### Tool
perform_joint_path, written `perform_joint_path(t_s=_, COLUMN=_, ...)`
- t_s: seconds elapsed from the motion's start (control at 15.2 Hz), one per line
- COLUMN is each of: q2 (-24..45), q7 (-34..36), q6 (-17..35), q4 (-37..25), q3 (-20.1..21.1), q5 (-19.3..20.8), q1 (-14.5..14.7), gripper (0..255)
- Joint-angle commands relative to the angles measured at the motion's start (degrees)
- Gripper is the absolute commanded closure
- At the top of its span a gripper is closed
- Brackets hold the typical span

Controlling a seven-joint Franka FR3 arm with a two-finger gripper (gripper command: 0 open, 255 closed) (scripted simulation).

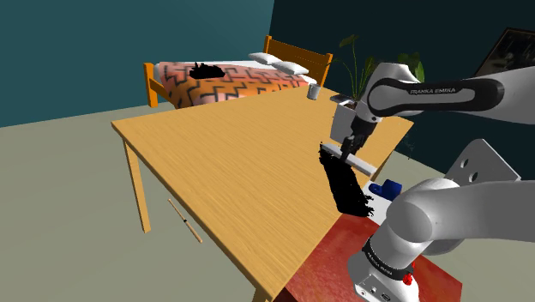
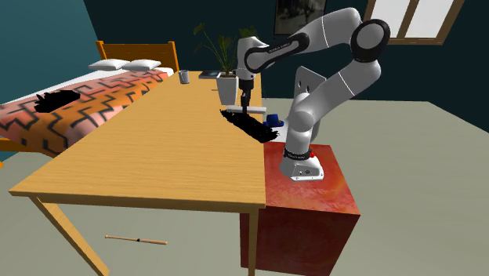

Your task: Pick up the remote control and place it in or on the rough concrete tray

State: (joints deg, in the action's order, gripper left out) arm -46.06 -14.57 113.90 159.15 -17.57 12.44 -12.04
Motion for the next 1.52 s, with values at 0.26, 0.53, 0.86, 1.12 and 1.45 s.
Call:
perform_joint_path(t_s=0.26, q2=2.1, q7=0.1, q6=5.5, q4=3.4, q3=-1.0, q5=0.9, q1=-0.2, gripper=255)
perform_joint_path(t_s=0.53, q2=2.7, q7=0.1, q6=6.8, q4=4.1, q3=-1.3, q5=1.1, q1=-0.3, gripper=255)
perform_joint_path(t_s=0.86, q2=2.7, q7=0.1, q6=6.8, q4=4.1, q3=-1.3, q5=1.1, q1=-0.3, gripper=255)
perform_joint_path(t_s=1.12, q2=2.7, q7=0.1, q6=6.8, q4=4.1, q3=-1.3, q5=1.1, q1=-0.3, gripper=0)
perform_joint_path(t_s=1.45, q2=-0.1, q7=0.0, q6=-0.3, q4=-0.2, q3=0.1, q5=0.0, q1=0.0, gripper=0)
